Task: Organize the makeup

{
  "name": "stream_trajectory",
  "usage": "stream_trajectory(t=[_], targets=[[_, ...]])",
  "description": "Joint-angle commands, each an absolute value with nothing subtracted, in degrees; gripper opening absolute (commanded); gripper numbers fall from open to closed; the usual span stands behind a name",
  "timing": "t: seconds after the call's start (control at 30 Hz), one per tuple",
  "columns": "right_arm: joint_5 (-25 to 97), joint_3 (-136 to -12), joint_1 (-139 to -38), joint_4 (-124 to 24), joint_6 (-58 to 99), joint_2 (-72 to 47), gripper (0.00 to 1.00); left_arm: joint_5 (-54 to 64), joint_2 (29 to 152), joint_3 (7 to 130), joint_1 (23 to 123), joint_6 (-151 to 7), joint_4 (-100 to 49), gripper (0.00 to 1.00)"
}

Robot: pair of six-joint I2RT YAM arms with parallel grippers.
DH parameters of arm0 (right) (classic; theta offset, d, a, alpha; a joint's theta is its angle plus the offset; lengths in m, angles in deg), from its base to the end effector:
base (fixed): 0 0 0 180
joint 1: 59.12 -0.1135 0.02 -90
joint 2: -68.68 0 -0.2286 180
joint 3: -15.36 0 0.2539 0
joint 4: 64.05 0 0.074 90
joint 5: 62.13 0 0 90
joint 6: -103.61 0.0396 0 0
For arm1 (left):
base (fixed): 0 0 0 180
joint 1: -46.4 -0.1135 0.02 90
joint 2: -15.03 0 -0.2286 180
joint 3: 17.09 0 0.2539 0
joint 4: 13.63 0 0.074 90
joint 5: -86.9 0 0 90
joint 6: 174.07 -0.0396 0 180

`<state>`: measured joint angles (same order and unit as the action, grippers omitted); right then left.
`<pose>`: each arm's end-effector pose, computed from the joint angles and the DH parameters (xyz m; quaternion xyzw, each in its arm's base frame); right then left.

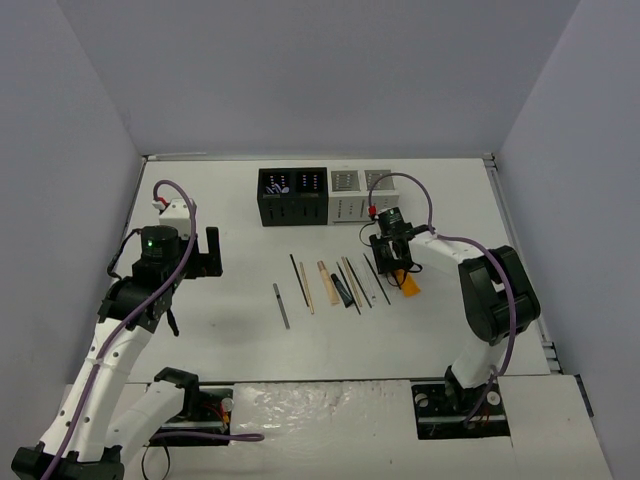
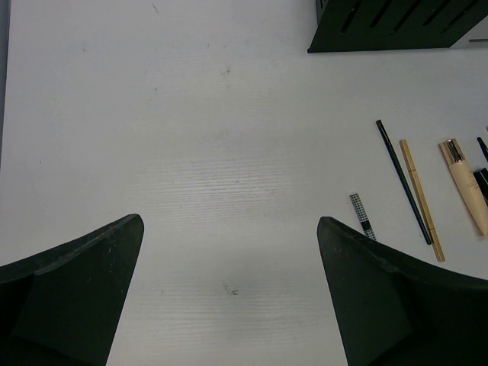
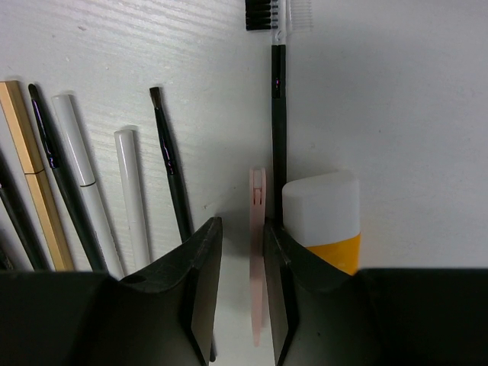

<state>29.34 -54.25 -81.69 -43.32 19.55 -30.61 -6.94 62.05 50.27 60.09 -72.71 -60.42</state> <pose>0.3227 0.1352 0.1258 -0.1404 0.9303 0.0951 0.3252 0.1987 -0.0457 0.3184 -0.0004 0.8498 -0.0863 0.5199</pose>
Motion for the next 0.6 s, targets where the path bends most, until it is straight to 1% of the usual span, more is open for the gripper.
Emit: stream_trajectory(t=[0.0, 0.1, 0.33, 0.43, 0.57], targets=[[28.0, -55.4, -82.4, -43.7, 19.7, -30.4, 0.24, -6.5, 61.8, 52.0, 59.6, -72.5, -57.5, 0.97], [28.0, -55.5, -82.7, -43.6, 20.0, -30.4, 0.21, -6.5, 61.7, 52.0, 59.6, -72.6, -57.4, 0.97], [26.5, -57.3, -83.8, -42.8, 20.3, -27.3, 0.03, -6.4, 62.0, 52.1, 59.6, -72.5, -57.4, 0.97], [26.4, -59.5, -85.3, -41.7, 20.5, -25.0, 0.00, -6.4, 61.9, 52.0, 59.6, -72.4, -57.4, 0.97], [26.5, -63.0, -87.9, -40.3, 20.5, -22.4, 0.00, -6.4, 61.9, 52.1, 59.6, -72.4, -57.4, 0.97]])
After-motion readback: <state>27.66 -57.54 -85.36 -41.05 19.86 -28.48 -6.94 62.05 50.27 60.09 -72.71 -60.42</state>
